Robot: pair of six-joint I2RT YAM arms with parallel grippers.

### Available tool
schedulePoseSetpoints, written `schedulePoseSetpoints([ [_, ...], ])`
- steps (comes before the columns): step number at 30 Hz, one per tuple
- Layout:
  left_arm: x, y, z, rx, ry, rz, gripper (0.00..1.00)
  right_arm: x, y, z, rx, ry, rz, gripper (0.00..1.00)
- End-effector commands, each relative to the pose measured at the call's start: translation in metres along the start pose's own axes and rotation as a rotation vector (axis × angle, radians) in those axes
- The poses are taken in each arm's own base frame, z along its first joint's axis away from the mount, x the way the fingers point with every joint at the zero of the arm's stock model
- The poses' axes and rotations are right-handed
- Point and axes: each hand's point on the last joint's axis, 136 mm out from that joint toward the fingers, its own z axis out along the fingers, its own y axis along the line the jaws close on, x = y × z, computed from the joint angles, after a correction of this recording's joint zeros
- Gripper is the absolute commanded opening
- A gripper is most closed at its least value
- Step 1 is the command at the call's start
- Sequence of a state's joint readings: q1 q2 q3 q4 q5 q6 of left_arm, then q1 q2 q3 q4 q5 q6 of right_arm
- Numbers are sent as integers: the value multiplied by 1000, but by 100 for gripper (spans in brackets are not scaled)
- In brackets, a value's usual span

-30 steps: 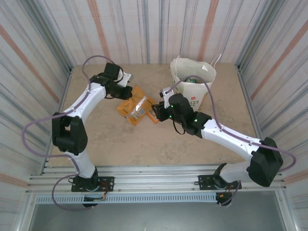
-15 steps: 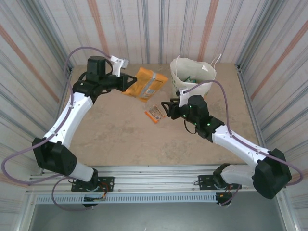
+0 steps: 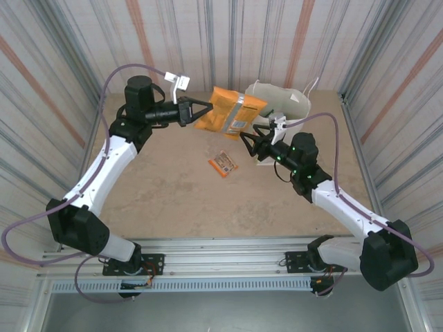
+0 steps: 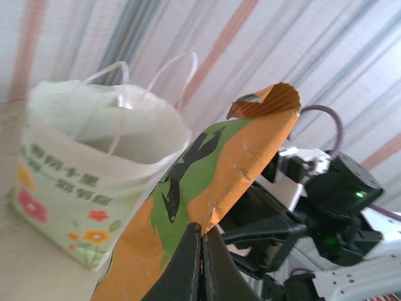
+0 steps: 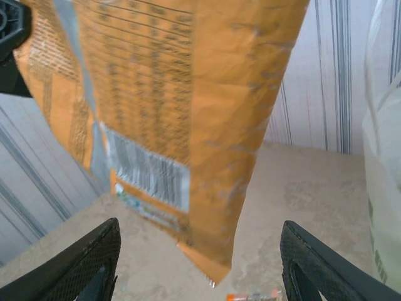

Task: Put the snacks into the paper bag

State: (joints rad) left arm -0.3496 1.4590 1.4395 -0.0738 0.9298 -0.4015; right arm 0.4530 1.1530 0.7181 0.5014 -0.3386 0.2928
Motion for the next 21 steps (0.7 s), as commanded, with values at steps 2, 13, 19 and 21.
schedulePoseSetpoints([
  [2,-7,-38,6,145,-4,52,0,-33,14,-1,-94,-75,-76,68],
  [13,-5,-23,23,136,-11,8,0,-47,48,-21,-289,-125,-132,49],
  [19,0,-11,36,102,0,-10,0,-57,41,-31,-223,-132,-148,23],
  [21,0,-7,40,78,4,-7,0,-61,36,-35,-174,-124,-161,14],
])
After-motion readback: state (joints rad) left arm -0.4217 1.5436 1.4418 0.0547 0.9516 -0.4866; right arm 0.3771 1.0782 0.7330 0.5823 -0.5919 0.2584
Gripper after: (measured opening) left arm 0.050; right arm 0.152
